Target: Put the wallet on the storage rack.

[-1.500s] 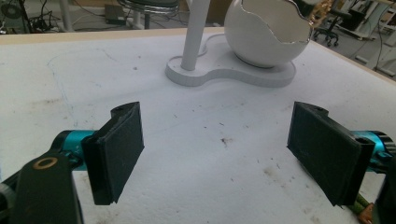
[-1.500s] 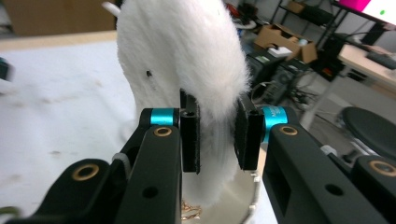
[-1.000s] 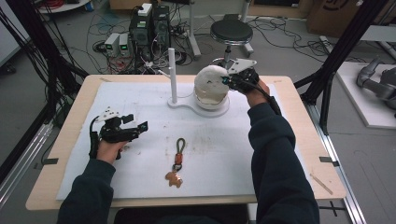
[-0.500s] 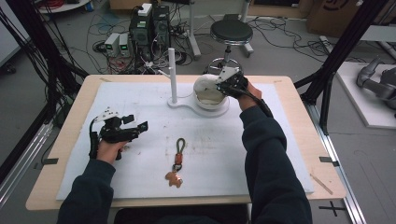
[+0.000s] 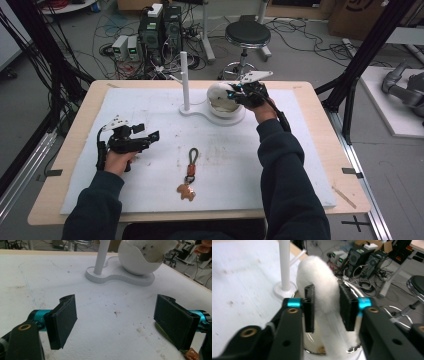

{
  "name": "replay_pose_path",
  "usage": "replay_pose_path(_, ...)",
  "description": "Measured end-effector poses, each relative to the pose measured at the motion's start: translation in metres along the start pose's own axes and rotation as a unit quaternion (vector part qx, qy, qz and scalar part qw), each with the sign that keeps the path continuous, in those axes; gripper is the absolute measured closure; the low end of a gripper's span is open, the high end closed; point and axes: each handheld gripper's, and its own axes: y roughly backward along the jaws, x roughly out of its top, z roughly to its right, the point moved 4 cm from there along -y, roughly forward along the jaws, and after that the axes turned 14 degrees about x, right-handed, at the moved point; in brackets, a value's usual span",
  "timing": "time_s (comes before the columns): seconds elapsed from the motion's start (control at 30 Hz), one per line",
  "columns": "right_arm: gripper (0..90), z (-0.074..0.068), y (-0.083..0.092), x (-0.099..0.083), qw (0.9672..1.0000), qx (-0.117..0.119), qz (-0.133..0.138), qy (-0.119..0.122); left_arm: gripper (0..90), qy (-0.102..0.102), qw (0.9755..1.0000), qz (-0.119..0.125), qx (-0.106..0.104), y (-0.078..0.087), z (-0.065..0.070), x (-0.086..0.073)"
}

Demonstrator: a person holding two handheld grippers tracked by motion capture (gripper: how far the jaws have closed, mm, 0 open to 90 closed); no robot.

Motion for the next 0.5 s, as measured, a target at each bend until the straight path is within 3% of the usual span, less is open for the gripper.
replay_pose_path(0.03, 72.7, 0.0, 0.0, 0.0, 1.0, 0.0, 0.0, 0.0, 18.4, 0.001, 1.0, 0.0, 0.0, 0.0, 0.0, 0.0)
replay_pose_path(0.1, 74.7, -0.002, -0.006, 0.0, 0.9985, -0.027, -0.039, 0.027, 18.4, 0.001, 1.0, -0.001, 0.0, 0.0, 0.0, 0.0)
replay_pose_path(0.2, 74.1, -0.002, -0.006, -0.003, 0.997, -0.032, -0.058, 0.04, 18.4, 0.0, 1.0, -0.003, -0.002, 0.0, 0.001, 0.0)
replay_pose_path(0.3, 66.1, -0.004, -0.002, -0.004, 0.9974, -0.022, -0.062, 0.028, 18.4, 0.0, 1.0, -0.004, -0.003, 0.0, 0.002, -0.001)
replay_pose_path(0.37, 50.4, -0.003, 0.005, -0.002, 0.9991, -0.022, -0.036, -0.006, 18.4, 0.001, 1.0, -0.003, -0.002, 0.0, 0.001, -0.001)
replay_pose_path(0.47, 44.9, -0.002, 0.026, -0.002, 0.9983, -0.019, 0.024, -0.049, 18.4, 0.003, 1.0, -0.001, -0.001, 0.0, 0.001, 0.0)
replay_pose_path(0.5, 44.7, -0.002, 0.037, -0.005, 0.9968, -0.037, 0.053, -0.048, 18.6, 0.002, 1.0, -0.001, -0.001, 0.001, 0.0, 0.0)
